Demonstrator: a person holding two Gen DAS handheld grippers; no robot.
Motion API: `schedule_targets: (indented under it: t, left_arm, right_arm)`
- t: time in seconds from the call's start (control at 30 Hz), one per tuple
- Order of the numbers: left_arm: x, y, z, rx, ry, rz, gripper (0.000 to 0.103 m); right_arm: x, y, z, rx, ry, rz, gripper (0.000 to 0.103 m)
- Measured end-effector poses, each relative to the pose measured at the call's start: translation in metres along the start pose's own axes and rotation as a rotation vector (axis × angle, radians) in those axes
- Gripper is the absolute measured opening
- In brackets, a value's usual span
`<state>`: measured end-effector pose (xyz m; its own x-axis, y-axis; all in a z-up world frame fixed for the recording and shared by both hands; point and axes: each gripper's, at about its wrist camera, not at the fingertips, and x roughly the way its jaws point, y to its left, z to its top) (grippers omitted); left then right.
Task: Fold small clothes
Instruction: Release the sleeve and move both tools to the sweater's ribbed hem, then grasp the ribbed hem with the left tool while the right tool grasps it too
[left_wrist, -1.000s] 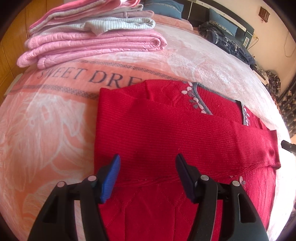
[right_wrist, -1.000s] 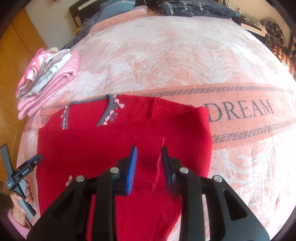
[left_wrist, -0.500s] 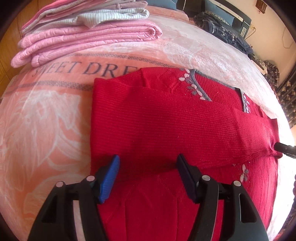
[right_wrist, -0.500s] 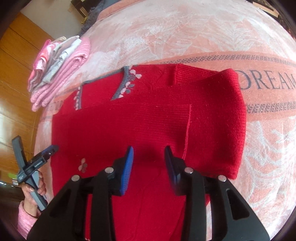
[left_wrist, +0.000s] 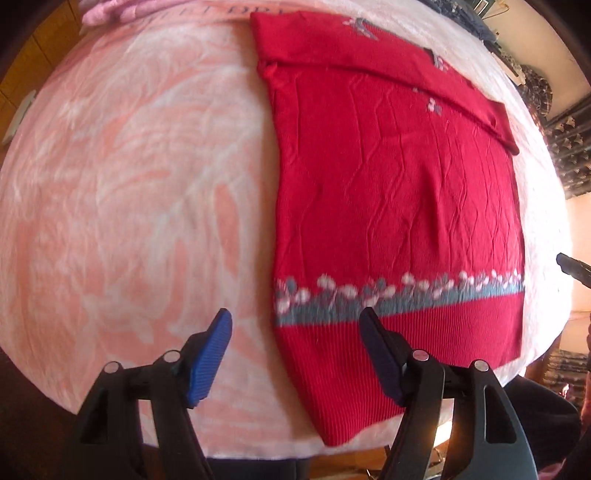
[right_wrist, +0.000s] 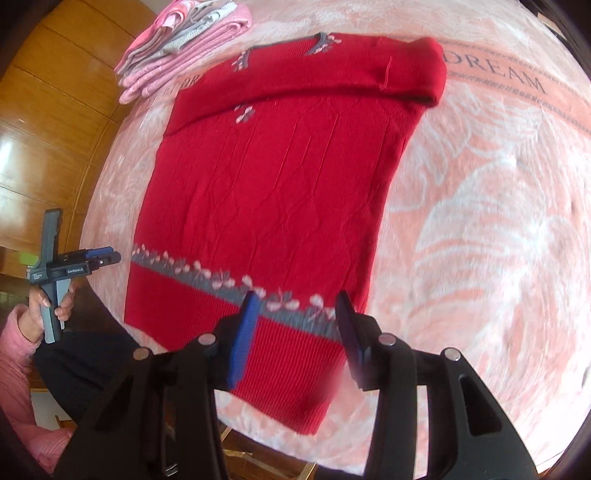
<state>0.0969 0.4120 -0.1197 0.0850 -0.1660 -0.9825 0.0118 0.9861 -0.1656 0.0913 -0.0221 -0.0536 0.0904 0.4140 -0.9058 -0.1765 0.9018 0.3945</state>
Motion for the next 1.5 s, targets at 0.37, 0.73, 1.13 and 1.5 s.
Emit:
schedule_targets:
  t: [0.37,0.73,1.13,1.5]
  left_arm:
    - [0.03,-0.001,-0.058,-0.106,0.121,-0.147,0.072]
    - [0.04,-0.007,-0.056,-0.078,0.13,-0.148,0.03]
    - [0.007,-0.008,-0.047,-0.11,0.009,-0.257,0.008]
    - [-0.04,-0.011,0.031,-0.153,-0.209,-0.244,0.008]
  right_arm:
    - [0.054,-0.017,-0.083,0.111,0.196,-0.014,0.048]
    - [0.071,-0.019,-0.086,0.102,0.216,-0.013,0.03]
    - [0.025,-0.011,-0.073,0.074,0.092,0.081,0.003]
    - [-0.029,-0.037,0.006,0.228,-0.142,0.134,0.003]
